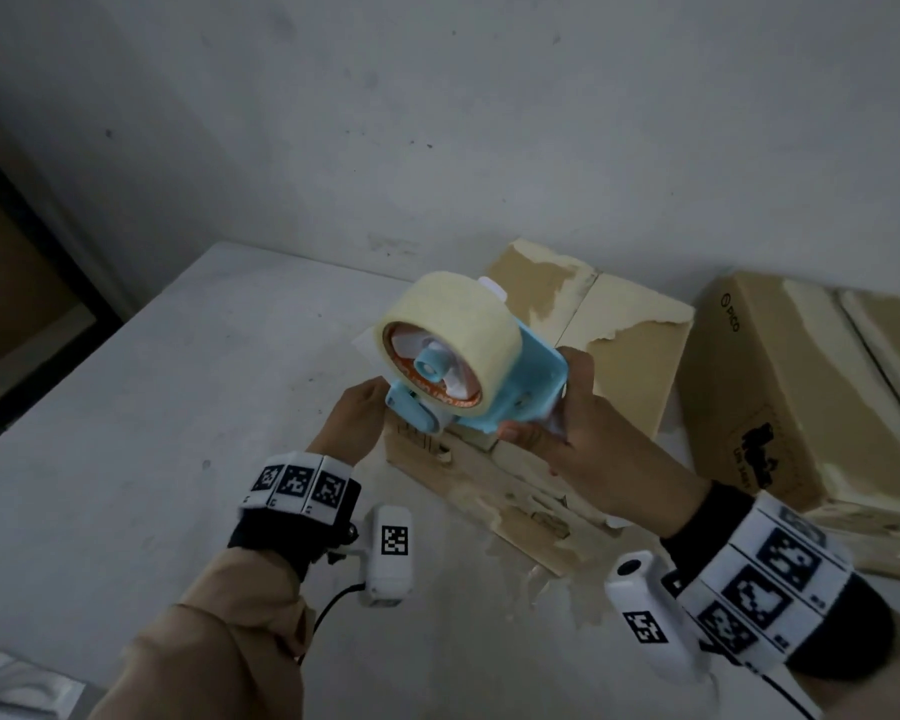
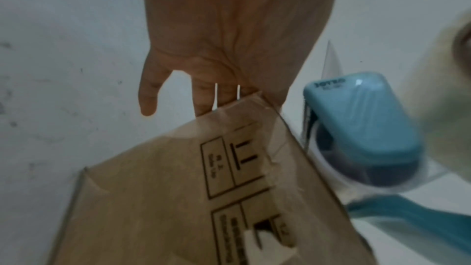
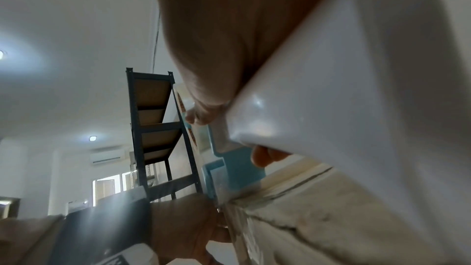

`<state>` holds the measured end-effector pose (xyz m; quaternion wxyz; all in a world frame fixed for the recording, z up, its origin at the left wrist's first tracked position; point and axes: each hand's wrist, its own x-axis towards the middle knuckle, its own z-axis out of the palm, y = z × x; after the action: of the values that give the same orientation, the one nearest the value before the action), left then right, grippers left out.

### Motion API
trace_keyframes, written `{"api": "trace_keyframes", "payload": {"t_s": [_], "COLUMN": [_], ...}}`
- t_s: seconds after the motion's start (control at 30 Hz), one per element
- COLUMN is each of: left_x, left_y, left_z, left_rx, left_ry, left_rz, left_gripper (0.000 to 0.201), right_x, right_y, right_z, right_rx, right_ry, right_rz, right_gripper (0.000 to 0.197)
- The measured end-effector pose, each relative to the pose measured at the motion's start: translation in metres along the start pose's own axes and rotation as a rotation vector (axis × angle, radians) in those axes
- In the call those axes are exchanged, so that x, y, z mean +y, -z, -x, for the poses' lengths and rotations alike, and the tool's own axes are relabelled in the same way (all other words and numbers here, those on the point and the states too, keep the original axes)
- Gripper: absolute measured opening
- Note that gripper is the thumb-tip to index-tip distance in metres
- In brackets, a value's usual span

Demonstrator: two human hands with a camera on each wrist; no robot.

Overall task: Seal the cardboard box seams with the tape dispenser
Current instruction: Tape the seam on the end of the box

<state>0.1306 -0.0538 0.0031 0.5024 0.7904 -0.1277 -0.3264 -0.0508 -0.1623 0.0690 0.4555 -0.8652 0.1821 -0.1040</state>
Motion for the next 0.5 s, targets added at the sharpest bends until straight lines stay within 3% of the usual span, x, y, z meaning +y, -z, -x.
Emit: {"api": "trace_keyframes", "payload": {"t_s": [0.3,0.4,0.5], "left_x": [0.001,0.000,0.000], "left_y": [0.003,0.000,-0.006], "left_z": [0.006,0.006,0.015], "left_rx": [-0.060,-0.011,0.071], "left_ry": [-0.091,-0.139,-0.187], "left_rz": [-0.073,-0.172,-0.433], "left_gripper": [0.027,0.039,0.051], "right_x": [0.012,0.014,0.016], "right_y": [0.032,0.034,0.031], "right_z": [0.050,0.058,0.057], "right_rx": [0.039,0.064,0.072], "right_ry": [-0.071,-0.081,-0.064], "right_rz": [-0.012,-0.014,0.016], "right_gripper": [0.059,0.057,0.053]}}
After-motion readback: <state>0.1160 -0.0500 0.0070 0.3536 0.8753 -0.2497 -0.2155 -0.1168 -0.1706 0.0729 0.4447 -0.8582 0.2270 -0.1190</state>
